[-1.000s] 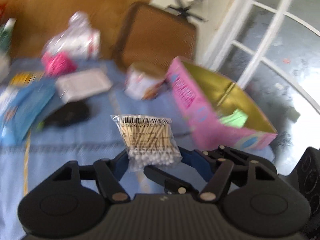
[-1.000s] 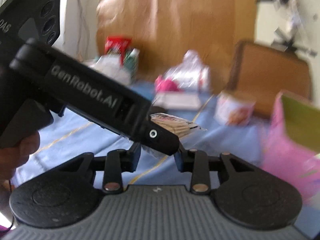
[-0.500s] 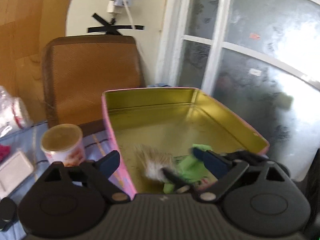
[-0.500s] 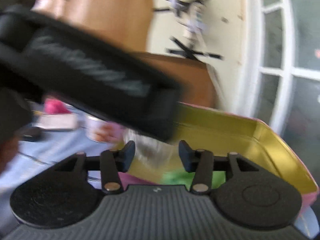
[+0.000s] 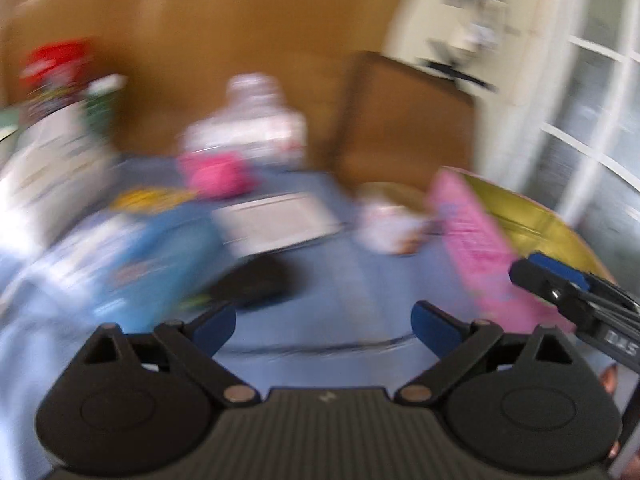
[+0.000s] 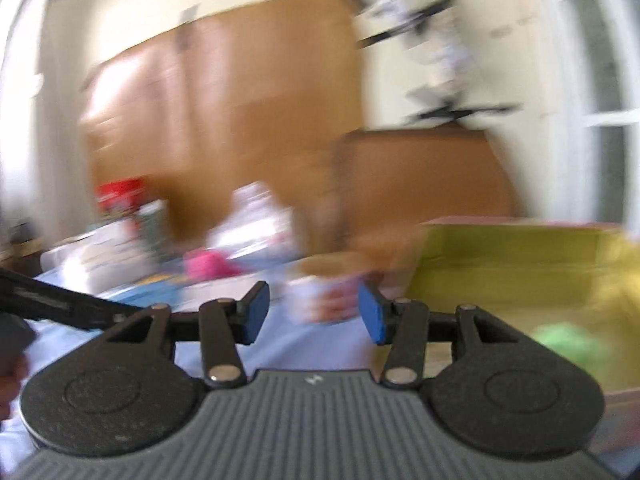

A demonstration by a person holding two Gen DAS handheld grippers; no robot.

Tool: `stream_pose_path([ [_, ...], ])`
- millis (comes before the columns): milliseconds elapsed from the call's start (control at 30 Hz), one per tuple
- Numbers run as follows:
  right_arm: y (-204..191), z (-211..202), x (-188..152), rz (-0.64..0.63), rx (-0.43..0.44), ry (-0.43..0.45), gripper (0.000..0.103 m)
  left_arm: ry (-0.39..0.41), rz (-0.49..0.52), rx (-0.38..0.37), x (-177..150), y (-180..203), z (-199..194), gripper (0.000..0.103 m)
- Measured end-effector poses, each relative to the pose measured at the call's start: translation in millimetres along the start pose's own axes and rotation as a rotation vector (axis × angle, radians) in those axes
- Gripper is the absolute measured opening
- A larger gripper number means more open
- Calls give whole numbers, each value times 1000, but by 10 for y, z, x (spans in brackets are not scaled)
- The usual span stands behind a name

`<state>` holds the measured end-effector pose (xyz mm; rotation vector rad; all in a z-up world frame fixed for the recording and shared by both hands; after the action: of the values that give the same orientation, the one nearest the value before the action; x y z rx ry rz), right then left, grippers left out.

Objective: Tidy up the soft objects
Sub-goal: 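Grasp the blue plastic case with the right gripper and lift it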

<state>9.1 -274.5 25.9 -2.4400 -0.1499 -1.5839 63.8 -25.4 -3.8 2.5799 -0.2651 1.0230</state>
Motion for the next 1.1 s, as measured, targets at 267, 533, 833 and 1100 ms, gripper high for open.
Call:
stream_pose_path([
  [267, -1417, 956, -2, -67, 289, -221, 88, 97, -239, 169, -260, -1148, -563, 98],
  [533, -2169, 1877, -82, -24, 120, -341, 97, 129, -335, 153, -377, -1549, -747, 98],
  [833, -1781, 1506, -262, -48, 220, -385, 62, 87, -308, 30, -364, -1368, -529, 98],
  [1100, -1605, 676, -635, -178, 389, -396, 62, -99, -220, -206, -345, -652, -155, 100],
])
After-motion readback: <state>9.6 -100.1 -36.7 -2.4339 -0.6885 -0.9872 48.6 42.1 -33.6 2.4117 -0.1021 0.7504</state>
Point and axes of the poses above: each gripper's, at about its wrist camera, not at the fingertips, and z roughly the way its jaws point, y to its right, x to its top, the point moved 6 cm from there along z, roughly the way its jaws point, and after that the axes turned 8 degrees about -y, right-handed, at the moved point
